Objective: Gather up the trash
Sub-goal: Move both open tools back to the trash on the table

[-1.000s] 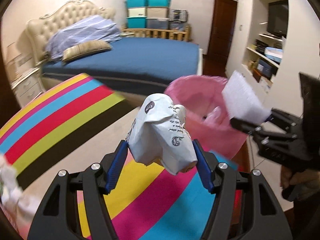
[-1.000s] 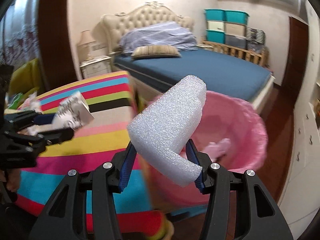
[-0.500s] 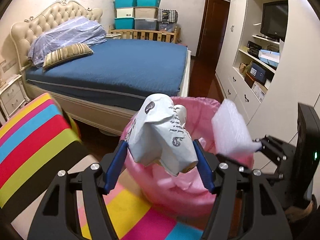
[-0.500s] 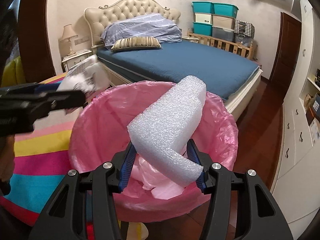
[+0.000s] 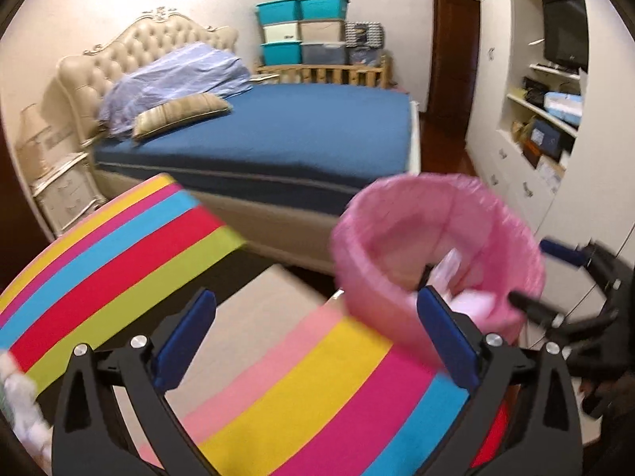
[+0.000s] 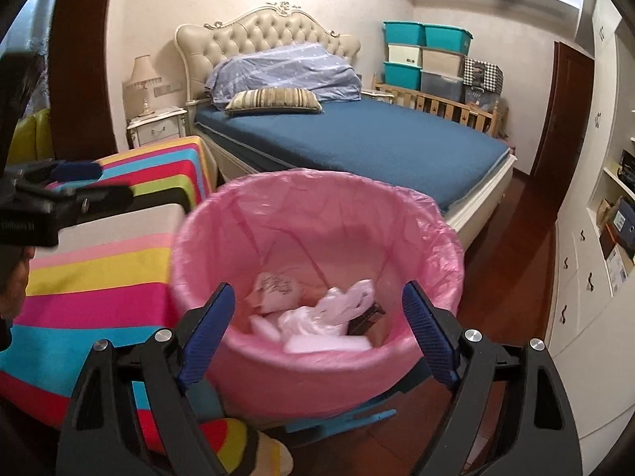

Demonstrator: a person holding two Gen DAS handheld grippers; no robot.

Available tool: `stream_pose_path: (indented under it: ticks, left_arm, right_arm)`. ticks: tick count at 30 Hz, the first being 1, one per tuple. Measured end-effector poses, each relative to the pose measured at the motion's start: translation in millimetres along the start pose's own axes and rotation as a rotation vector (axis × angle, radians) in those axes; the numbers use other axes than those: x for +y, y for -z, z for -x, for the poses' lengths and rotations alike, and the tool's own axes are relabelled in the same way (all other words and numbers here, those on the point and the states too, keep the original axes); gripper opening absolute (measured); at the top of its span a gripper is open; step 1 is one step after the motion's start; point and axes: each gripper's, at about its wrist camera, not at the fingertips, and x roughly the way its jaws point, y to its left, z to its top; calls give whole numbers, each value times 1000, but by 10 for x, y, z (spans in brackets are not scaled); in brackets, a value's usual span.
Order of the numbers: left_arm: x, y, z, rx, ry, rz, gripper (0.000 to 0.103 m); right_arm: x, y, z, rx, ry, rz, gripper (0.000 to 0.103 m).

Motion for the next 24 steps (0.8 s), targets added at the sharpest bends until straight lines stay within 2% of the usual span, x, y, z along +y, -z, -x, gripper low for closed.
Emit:
stream_pose_path:
  ticks: [5,10,19,24]
  left_arm:
    - [383,474,380,25,-46,31,98]
    - [779,905,828,16,-110,66,98]
    - [1488,1714,1711,-3,-308,150,98]
    - [1936,2125,2112,18,-409,279,98]
  right_arm:
    - [316,-68,94,-1,-86,-30,81]
    - [877,-125,96,1,-171,42,81]
    - [1868,-142,-52,77,-338,119,81]
    - [2471,-192,-75,98,-412,202,81]
